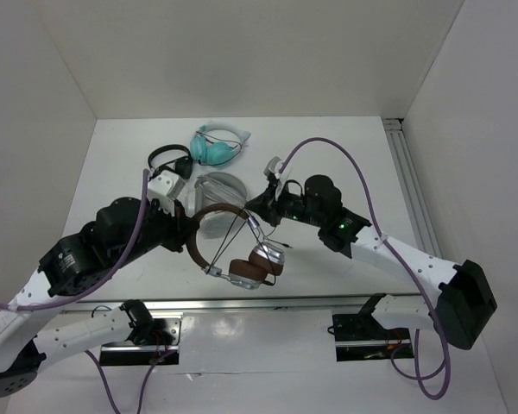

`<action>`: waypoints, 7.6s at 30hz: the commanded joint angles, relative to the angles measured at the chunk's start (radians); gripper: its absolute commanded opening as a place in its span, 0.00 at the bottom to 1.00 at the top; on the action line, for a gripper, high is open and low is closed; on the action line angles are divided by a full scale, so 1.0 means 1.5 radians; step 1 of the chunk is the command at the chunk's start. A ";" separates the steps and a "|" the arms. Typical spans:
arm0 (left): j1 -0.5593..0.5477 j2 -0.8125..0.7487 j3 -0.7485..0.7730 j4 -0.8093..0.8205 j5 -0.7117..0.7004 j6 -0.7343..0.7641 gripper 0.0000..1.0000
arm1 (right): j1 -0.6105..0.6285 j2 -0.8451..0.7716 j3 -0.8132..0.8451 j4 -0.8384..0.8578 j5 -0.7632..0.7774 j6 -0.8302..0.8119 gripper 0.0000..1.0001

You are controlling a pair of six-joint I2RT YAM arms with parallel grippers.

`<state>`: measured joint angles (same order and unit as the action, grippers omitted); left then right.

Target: Wrap the headphones

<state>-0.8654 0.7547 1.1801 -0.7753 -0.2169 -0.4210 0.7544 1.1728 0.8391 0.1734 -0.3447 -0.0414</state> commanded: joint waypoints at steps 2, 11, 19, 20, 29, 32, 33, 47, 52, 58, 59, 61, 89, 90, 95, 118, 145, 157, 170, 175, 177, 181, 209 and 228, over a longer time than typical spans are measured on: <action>-0.006 0.005 0.084 0.073 0.011 -0.026 0.00 | -0.031 0.051 -0.026 0.171 -0.087 0.071 0.07; -0.006 0.057 0.168 0.003 -0.099 -0.100 0.00 | -0.019 0.203 -0.077 0.388 -0.146 0.185 0.08; -0.006 0.071 0.196 -0.023 -0.150 -0.156 0.00 | -0.012 0.245 -0.120 0.511 -0.173 0.251 0.11; -0.006 0.071 0.196 -0.023 -0.150 -0.156 0.00 | -0.005 0.251 -0.120 0.511 -0.173 0.252 0.11; -0.006 0.071 0.212 -0.054 -0.205 -0.212 0.00 | 0.017 0.383 -0.120 0.653 -0.173 0.310 0.12; -0.006 0.071 0.222 -0.075 -0.229 -0.230 0.00 | 0.023 0.427 -0.153 0.734 -0.173 0.339 0.12; -0.006 0.071 0.222 -0.075 -0.237 -0.230 0.00 | 0.029 0.437 -0.153 0.749 -0.173 0.346 0.12; -0.006 0.064 0.228 -0.124 -0.317 -0.300 0.00 | 0.069 0.494 -0.219 0.833 -0.115 0.360 0.00; 0.000 0.084 0.212 -0.171 -0.402 -0.359 0.00 | 0.166 0.379 -0.256 0.694 0.026 0.311 0.00; 0.059 0.098 0.183 -0.188 -0.453 -0.384 0.00 | 0.338 0.210 -0.267 0.488 0.287 0.271 0.00; 0.075 0.110 0.177 -0.188 -0.444 -0.390 0.00 | 0.389 0.198 -0.258 0.424 0.317 0.271 0.00; 0.121 0.124 0.170 -0.180 -0.420 -0.390 0.00 | 0.434 0.178 -0.221 0.363 0.389 0.271 0.00; 0.196 0.215 0.009 -0.094 -0.310 -0.243 0.00 | 0.640 0.208 0.287 -0.288 0.711 0.155 0.00; 0.178 0.215 0.003 -0.094 -0.289 -0.227 0.00 | 0.640 0.199 0.301 -0.314 0.718 0.149 0.00; 0.125 0.215 -0.032 -0.062 -0.219 -0.120 0.00 | 0.647 0.157 0.343 -0.430 0.742 0.105 0.00; -0.050 0.259 -0.101 -0.058 -0.178 -0.052 0.00 | 0.647 0.054 0.357 -0.512 0.986 0.017 0.09; -0.076 0.104 -0.113 -0.017 -0.028 0.020 0.00 | 0.284 -0.080 0.065 -0.277 0.556 -0.056 0.02; -0.076 0.067 -0.101 0.022 -0.016 0.027 0.00 | 0.217 -0.056 0.058 -0.257 0.468 -0.056 0.18; -0.076 0.079 -0.042 0.061 -0.069 0.018 0.00 | 0.205 -0.111 0.040 -0.257 0.439 -0.050 0.33; -0.076 0.092 -0.022 0.055 -0.126 0.003 0.00 | 0.205 -0.111 0.040 -0.257 0.456 -0.044 0.36; -0.076 0.092 -0.022 0.055 -0.142 0.003 0.00 | 0.205 -0.111 0.040 -0.257 0.462 -0.044 0.39; -0.076 0.078 -0.022 0.069 -0.149 0.011 0.00 | 0.205 -0.117 0.040 -0.263 0.479 -0.044 0.47; -0.076 0.084 0.003 0.084 -0.211 -0.078 0.00 | 0.167 -0.212 0.153 -0.475 0.601 0.023 0.80; -0.076 0.301 -0.059 0.274 -0.210 -0.150 0.00 | 0.167 -0.280 0.243 -0.606 0.739 0.239 0.99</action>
<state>-0.9733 1.1275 1.0187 -0.5030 -0.5201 -0.5835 1.0100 0.7490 1.1858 -0.6739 0.7277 0.2478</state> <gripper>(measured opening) 0.066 0.990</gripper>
